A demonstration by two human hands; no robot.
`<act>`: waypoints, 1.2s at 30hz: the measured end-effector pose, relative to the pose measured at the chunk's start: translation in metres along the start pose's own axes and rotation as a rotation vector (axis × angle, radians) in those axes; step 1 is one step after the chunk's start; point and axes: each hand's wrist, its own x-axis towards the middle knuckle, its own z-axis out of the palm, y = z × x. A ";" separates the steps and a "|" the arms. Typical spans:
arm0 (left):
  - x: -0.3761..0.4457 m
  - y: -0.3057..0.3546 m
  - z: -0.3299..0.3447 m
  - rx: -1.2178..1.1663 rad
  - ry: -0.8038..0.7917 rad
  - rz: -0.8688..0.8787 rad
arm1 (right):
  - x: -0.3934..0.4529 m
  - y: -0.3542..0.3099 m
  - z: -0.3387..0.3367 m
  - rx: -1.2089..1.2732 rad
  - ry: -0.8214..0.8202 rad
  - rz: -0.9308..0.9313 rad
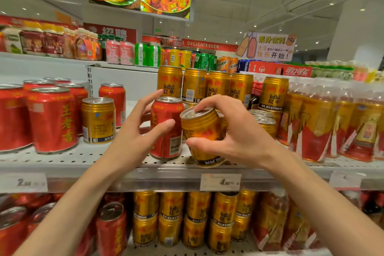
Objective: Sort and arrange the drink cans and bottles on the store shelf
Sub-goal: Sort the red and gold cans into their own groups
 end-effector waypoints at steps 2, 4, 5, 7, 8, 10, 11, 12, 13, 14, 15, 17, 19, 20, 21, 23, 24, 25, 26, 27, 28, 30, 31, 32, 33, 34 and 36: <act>-0.002 0.000 -0.001 -0.018 0.006 -0.001 | 0.004 0.003 -0.001 -0.022 -0.046 0.014; -0.003 -0.001 0.000 0.000 0.016 0.006 | 0.004 0.008 -0.001 -0.067 -0.089 0.032; -0.003 -0.001 0.000 0.005 0.020 0.004 | 0.004 0.011 0.000 -0.091 -0.103 0.049; -0.002 -0.001 0.001 0.009 0.024 -0.003 | 0.003 0.017 0.001 -0.149 -0.110 0.076; -0.001 -0.002 0.001 0.010 0.024 -0.006 | 0.004 0.018 0.001 -0.190 -0.111 0.080; -0.001 -0.003 0.001 0.006 0.024 -0.006 | 0.005 0.017 0.001 -0.307 -0.120 0.068; -0.002 -0.003 0.000 0.004 0.025 -0.003 | 0.006 0.016 0.000 -0.386 -0.122 0.053; -0.002 -0.004 0.000 0.005 0.026 0.000 | 0.007 0.016 -0.001 -0.463 -0.121 0.041; -0.001 -0.005 0.000 0.008 0.024 0.001 | 0.007 0.015 -0.002 -0.524 -0.124 0.041; -0.001 -0.005 0.000 0.011 0.021 0.001 | 0.007 0.014 -0.003 -0.562 -0.137 0.057; -0.001 -0.005 0.001 0.012 0.019 -0.001 | 0.006 0.014 -0.005 -0.581 -0.157 0.081; -0.001 -0.005 0.001 0.011 0.022 -0.002 | 0.002 0.013 -0.010 -0.590 -0.217 0.107; 0.000 -0.005 0.001 0.009 0.025 0.002 | 0.000 0.013 -0.015 -0.575 -0.279 0.109; 0.000 -0.005 0.002 0.008 0.027 0.004 | -0.001 0.012 -0.017 -0.566 -0.295 0.109; 0.000 -0.005 0.002 0.006 0.031 0.004 | -0.001 0.012 -0.017 -0.563 -0.299 0.110; 0.000 -0.005 0.003 0.011 0.034 0.002 | 0.000 0.012 -0.015 -0.578 -0.289 0.112; 0.000 -0.005 0.003 0.014 0.034 0.002 | 0.002 0.012 -0.013 -0.595 -0.284 0.115; -0.001 -0.004 0.003 0.013 0.033 0.001 | 0.003 0.013 -0.010 -0.614 -0.281 0.116; -0.001 -0.004 0.003 0.009 0.033 0.000 | 0.004 0.013 -0.008 -0.634 -0.277 0.115; -0.001 -0.004 0.003 0.007 0.032 -0.003 | 0.004 0.015 -0.006 -0.653 -0.270 0.110; -0.001 -0.004 0.003 0.006 0.031 -0.006 | 0.004 0.016 -0.004 -0.670 -0.258 0.103; -0.001 -0.003 0.003 0.008 0.030 -0.011 | 0.001 0.019 -0.001 -0.694 -0.220 0.085; -0.001 -0.003 0.003 0.011 0.032 -0.012 | -0.001 0.020 0.000 -0.701 -0.202 0.077; -0.001 -0.002 0.003 0.014 0.034 -0.012 | -0.002 0.021 0.000 -0.704 -0.186 0.071; -0.001 -0.002 0.003 0.016 0.035 -0.014 | -0.004 0.021 0.001 -0.700 -0.169 0.065; -0.002 -0.002 0.003 0.015 0.037 -0.016 | -0.005 0.022 0.001 -0.689 -0.149 0.056; -0.001 -0.002 0.004 0.016 0.041 -0.022 | -0.008 0.021 0.001 -0.642 -0.116 0.043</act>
